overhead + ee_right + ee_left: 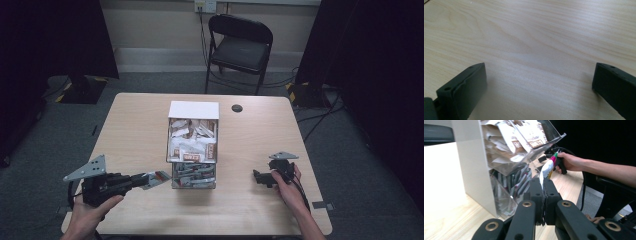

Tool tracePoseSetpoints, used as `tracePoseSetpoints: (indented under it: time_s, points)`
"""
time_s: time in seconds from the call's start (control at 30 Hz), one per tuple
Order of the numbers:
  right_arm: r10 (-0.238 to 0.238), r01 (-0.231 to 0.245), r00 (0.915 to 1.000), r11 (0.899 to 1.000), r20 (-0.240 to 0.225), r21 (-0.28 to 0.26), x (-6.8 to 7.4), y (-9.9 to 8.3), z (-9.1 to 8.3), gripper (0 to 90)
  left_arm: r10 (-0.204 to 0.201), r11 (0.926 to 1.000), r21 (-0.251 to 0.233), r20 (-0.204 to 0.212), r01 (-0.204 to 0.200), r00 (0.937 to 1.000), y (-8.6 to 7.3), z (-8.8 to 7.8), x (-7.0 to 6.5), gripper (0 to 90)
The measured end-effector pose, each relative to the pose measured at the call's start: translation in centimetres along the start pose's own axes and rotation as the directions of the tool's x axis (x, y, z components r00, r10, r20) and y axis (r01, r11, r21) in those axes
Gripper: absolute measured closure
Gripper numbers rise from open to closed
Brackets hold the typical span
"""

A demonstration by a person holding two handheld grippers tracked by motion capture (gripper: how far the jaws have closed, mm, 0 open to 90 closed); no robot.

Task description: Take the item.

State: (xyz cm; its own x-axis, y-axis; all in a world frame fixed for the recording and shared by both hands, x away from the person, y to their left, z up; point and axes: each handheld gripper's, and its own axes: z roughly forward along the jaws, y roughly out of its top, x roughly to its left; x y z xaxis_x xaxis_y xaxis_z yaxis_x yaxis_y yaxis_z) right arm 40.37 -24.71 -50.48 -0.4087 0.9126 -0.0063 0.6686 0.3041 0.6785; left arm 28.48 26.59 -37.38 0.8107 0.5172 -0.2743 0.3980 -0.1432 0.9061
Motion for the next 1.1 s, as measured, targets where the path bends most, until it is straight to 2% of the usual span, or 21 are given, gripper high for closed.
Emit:
tracePoseSetpoints:
  time_s: [0.33,0.43,0.6,0.63,0.87,0.93,1.0,1.07,1.1]
  points:
    - [0.0,0.0,1.0,1.0,0.0,0.0,0.0,0.0,0.0,0.0,-0.023,0.9996,-0.019,-0.047,0.022,0.9986,0.0,-1.0,1.0,88.6]
    - [0.0,0.0,1.0,1.0,0.0,0.0,0.0,0.0,0.0,0.0,-0.034,0.9984,-0.047,-0.078,0.03,0.9964,-0.1,-1.3,1.4,88.6]
    - [0.0,0.0,1.0,1.0,0.0,0.0,0.0,0.0,0.0,0.0,-0.042,0.9979,-0.054,-0.108,0.037,0.9932,-0.2,-1.7,2.1,88.6]
    - [0.0,0.0,1.0,1.0,0.0,0.0,0.0,0.0,0.0,0.0,-0.056,0.9969,-0.061,-0.123,0.049,0.9908,-0.3,-1.9,2.4,88.6]
    - [0.0,0.0,1.0,1.0,0.0,0.0,0.0,0.0,0.0,0.0,-0.065,0.9963,-0.067,-0.165,0.054,0.9842,-0.3,-1.9,3.4,88.6]
    - [0.0,0.0,1.0,1.0,0.0,0.0,0.0,0.0,0.0,0.0,-0.07,0.9966,-0.054,-0.182,0.061,0.9808,-0.3,-1.8,4.1,88.6]
    - [0.0,0.0,1.0,1.0,0.0,0.0,0.0,0.0,0.0,0.0,-0.055,0.998,-0.041,-0.202,0.048,0.9779,-0.1,-1.6,4.5,88.7]
    - [0.0,0.0,1.0,1.0,0.0,0.0,0.0,0.0,0.0,0.0,-0.072,0.9971,-0.041,-0.215,0.065,0.974,-0.1,-1.5,5.1,88.7]
    - [0.0,0.0,1.0,1.0,0.0,0.0,0.0,0.0,0.0,0.0,-0.068,0.9976,-0.032,-0.221,0.062,0.9728,0.0,-1.4,5.4,88.7]
